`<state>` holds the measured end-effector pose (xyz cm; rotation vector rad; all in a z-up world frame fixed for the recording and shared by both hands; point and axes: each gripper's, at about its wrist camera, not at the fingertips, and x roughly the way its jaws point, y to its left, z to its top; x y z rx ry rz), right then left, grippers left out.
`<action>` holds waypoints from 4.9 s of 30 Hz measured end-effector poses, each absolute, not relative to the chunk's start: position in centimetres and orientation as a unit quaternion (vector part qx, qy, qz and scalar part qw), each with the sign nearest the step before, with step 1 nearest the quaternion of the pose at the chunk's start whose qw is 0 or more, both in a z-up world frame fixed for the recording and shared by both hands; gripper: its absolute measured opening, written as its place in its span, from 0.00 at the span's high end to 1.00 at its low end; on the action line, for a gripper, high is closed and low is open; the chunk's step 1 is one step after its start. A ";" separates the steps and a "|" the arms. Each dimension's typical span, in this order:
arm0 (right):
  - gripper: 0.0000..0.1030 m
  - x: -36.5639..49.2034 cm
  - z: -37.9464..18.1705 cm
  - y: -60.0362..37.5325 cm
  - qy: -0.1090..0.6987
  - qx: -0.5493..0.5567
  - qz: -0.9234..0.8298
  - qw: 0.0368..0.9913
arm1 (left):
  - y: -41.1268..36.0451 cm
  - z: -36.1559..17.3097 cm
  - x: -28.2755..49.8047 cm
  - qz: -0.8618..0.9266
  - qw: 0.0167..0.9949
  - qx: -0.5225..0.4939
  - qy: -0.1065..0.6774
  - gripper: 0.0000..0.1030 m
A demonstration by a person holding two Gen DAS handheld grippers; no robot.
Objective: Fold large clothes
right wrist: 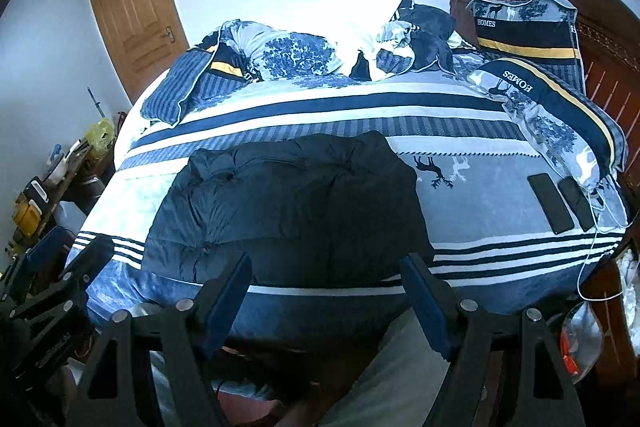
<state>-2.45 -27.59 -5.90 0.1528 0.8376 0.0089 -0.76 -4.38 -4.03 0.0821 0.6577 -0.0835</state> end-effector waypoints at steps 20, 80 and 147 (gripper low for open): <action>0.22 -2.0 -6.1 -26.8 0.411 0.058 0.003 0.910 | -3.9 -4.7 -0.2 -0.049 0.937 0.022 0.346 0.14; 0.20 17.6 -24.0 -43.6 0.495 0.299 0.089 0.811 | 17.1 -22.1 21.9 0.029 0.841 -0.179 0.509 0.07; 0.94 38.8 -27.6 -35.9 0.491 0.300 0.217 0.789 | 16.6 -28.4 41.7 -0.109 0.837 -0.194 0.500 0.93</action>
